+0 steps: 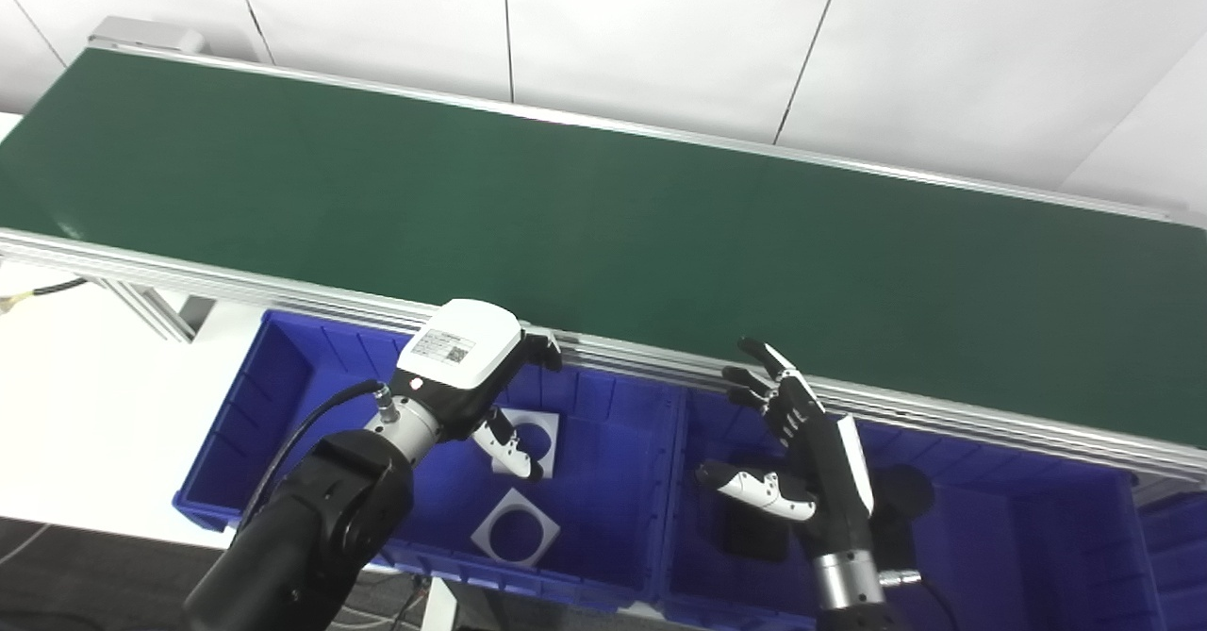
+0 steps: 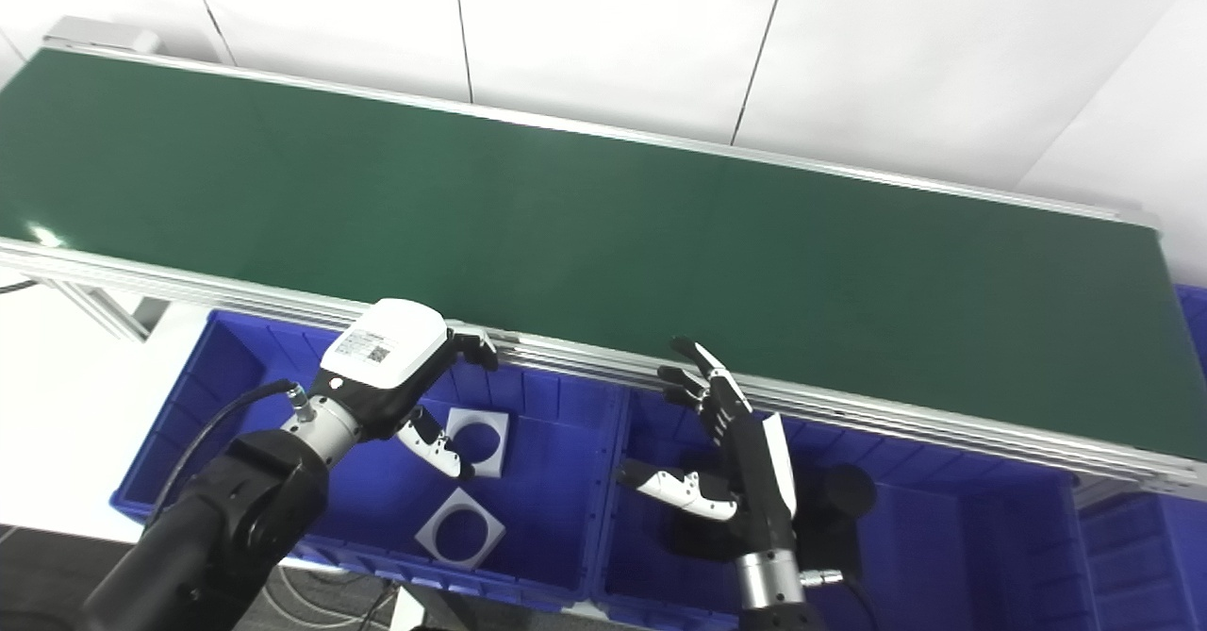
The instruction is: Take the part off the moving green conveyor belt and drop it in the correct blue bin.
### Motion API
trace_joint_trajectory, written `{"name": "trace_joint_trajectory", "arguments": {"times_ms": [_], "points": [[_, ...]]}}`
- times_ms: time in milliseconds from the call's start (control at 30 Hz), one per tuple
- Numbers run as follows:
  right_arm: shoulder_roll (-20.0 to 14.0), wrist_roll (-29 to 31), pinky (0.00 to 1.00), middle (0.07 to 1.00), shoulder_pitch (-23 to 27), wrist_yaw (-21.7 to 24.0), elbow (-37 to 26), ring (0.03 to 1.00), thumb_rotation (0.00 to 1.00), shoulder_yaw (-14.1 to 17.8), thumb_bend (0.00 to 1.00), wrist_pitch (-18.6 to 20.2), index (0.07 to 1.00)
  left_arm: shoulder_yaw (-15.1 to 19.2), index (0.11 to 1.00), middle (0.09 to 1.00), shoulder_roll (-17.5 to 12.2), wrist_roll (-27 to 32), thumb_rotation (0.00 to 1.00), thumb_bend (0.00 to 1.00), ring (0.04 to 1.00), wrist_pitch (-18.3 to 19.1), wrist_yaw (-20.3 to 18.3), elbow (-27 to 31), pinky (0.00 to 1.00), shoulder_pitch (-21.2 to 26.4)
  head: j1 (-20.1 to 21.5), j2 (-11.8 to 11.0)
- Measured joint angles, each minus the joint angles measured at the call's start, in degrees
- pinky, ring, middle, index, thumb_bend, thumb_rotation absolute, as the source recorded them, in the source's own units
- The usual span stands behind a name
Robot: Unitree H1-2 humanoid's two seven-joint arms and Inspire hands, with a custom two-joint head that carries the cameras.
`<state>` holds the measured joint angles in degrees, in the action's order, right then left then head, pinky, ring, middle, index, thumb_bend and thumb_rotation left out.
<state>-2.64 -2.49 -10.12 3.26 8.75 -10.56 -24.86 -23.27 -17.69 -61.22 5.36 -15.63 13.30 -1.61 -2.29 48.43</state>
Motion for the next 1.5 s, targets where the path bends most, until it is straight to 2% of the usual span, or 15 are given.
{"name": "trace_joint_trajectory", "arguments": {"times_ms": [167,300,433,567,667,833,1033,1067,1133,1200,1233,1267,1333,1400,1500], "points": [[0.0,0.0,0.74,0.911,0.0,0.0,0.1,0.804,0.38,-0.1,0.91,0.0,0.852,0.7,0.652,0.640,0.1,2.7,0.27,1.00,0.569,0.0,-0.8,1.6,0.47,-0.5,1.1,-0.7],[0.0,0.1,0.74,0.910,-0.1,0.0,0.6,0.808,0.37,0.0,0.91,0.0,0.851,4.3,0.686,0.660,2.7,16.6,0.31,1.00,0.577,2.0,-5.3,10.2,0.46,-2.4,2.2,-1.0],[0.0,0.1,0.73,0.911,-0.1,0.1,1.3,0.808,0.38,-0.1,0.92,0.0,0.847,6.8,0.755,0.717,7.1,31.6,0.32,1.00,0.669,7.6,-9.5,16.0,0.60,-4.0,1.9,-1.4],[-0.2,0.0,0.73,0.909,0.2,0.0,2.0,0.804,0.39,0.0,0.92,0.0,0.839,8.2,0.823,0.818,10.6,45.5,0.30,1.00,0.762,9.9,-10.9,16.4,0.70,-5.9,1.9,-2.4],[-0.4,-0.1,0.73,0.910,0.4,0.0,3.1,0.803,0.41,0.0,0.93,0.0,0.845,8.2,0.836,0.844,11.8,50.6,0.27,0.99,0.794,9.8,-10.7,15.5,0.74,-6.3,2.4,-2.8],[-0.5,-0.2,0.73,0.908,0.7,-0.1,3.6,0.806,0.42,-0.2,0.93,0.0,0.857,8.3,0.864,0.884,12.6,54.6,0.24,0.99,0.844,5.9,-8.4,9.9,0.80,-6.3,3.3,-4.2],[-1.0,-0.2,0.73,0.904,1.0,-0.2,4.8,0.807,0.41,-0.3,0.93,0.0,0.857,7.3,0.861,0.911,13.7,52.5,0.22,0.95,0.880,-8.2,-3.1,-3.1,0.82,-5.5,4.1,-4.8],[-1.0,-0.3,0.73,0.901,1.0,-0.3,5.2,0.806,0.41,-0.4,0.93,0.0,0.859,7.3,0.858,0.909,14.0,52.0,0.23,0.95,0.883,-10.9,-2.0,-5.9,0.81,-5.3,7.3,-5.3],[-1.0,-0.6,0.73,0.897,1.1,-0.7,5.6,0.804,0.42,-0.7,0.93,0.0,0.862,7.3,0.855,0.908,14.4,50.9,0.22,0.94,0.892,-14.8,-0.3,-9.9,0.82,-5.0,7.3,-5.3],[-0.9,-1.3,0.72,0.898,1.1,-1.5,5.8,0.799,0.44,-1.2,0.94,0.0,0.864,7.6,0.852,0.907,14.3,50.3,0.20,0.93,0.898,-18.7,1.2,-13.5,0.83,-4.5,13.2,-6.1],[-0.8,-1.8,0.71,0.898,1.2,-2.1,6.0,0.798,0.44,-1.7,0.94,0.0,0.864,7.9,0.851,0.907,14.2,50.0,0.20,0.92,0.899,-20.4,1.8,-15.4,0.83,-4.1,13.3,-6.2],[-0.8,-2.5,0.71,0.902,1.4,-2.9,6.3,0.797,0.45,-2.1,0.93,0.0,0.867,8.2,0.849,0.906,13.9,50.0,0.19,0.92,0.900,-21.8,2.2,-17.2,0.83,-3.7,16.0,-6.6],[-0.7,-3.7,0.71,0.906,1.9,-4.3,7.4,0.796,0.44,-3.4,0.93,0.0,0.859,8.5,0.845,0.904,12.9,50.0,0.18,0.91,0.900,-23.7,2.5,-19.2,0.83,-3.0,16.0,-6.6],[-0.4,-4.6,0.71,0.905,2.4,-5.8,8.3,0.793,0.45,-4.7,0.93,0.0,0.853,8.5,0.844,0.900,11.8,50.0,0.17,0.91,0.894,-25.5,2.5,-21.0,0.82,-2.3,20.9,-7.3],[0.2,-5.6,0.70,0.905,3.4,-8.0,9.4,0.795,0.46,-6.4,0.94,0.0,0.853,8.6,0.845,0.896,10.8,49.7,0.17,0.91,0.888,-27.1,2.5,-23.5,0.81,-1.2,22.2,-7.6]]}}
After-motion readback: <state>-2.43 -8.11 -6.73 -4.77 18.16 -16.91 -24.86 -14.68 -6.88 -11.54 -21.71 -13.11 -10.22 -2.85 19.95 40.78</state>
